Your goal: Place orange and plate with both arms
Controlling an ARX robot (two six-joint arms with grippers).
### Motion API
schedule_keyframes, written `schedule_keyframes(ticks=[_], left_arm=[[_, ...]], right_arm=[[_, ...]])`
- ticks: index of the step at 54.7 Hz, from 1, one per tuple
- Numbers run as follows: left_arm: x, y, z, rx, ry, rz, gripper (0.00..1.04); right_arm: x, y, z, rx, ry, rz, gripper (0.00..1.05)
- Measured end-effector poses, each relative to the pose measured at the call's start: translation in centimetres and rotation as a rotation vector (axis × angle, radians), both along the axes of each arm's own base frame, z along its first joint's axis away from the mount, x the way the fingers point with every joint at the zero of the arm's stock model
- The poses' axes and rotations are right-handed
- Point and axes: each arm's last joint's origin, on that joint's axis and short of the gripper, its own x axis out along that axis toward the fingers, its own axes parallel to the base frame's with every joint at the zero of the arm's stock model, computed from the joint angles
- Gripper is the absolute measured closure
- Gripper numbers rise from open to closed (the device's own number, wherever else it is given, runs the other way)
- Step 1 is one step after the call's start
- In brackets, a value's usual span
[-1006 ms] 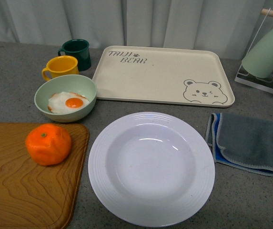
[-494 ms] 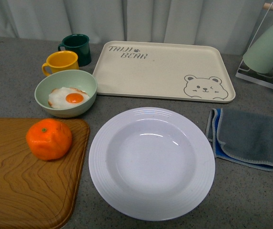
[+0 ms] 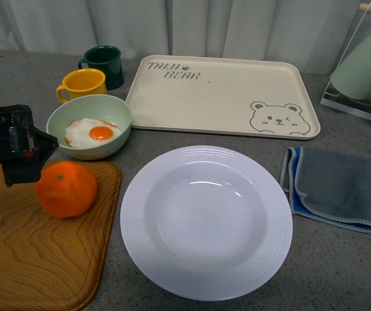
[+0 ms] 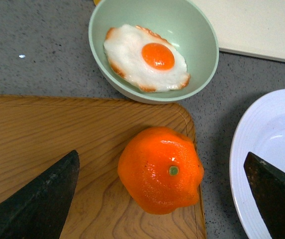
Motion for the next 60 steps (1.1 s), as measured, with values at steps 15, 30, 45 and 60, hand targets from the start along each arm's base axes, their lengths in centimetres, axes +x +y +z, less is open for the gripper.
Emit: schedule_keyframes(ticks=[15,30,45,60], left_arm=[[1.5,-0.8,-1.4,-0.041,0.085,-0.075,0.07],[2.3,-1.4,-3.2,-0.058,0.150,-0.102,0.07],[2.7,-1.5,-4.8,-0.039,0.202,-0.111,0.32],[2.4,-3.0,-2.7,-0.018,0.149,-0.158,0.49]], right_arm=[[0.0,0.0,0.0,0.000,0.000,0.000,0.09],[0.0,0.0,0.0,0.000,0.000,0.000,0.09],[0.0,0.0,0.0,0.000,0.000,0.000,0.09],[0.0,0.0,0.0,0.000,0.000,0.000,0.09]])
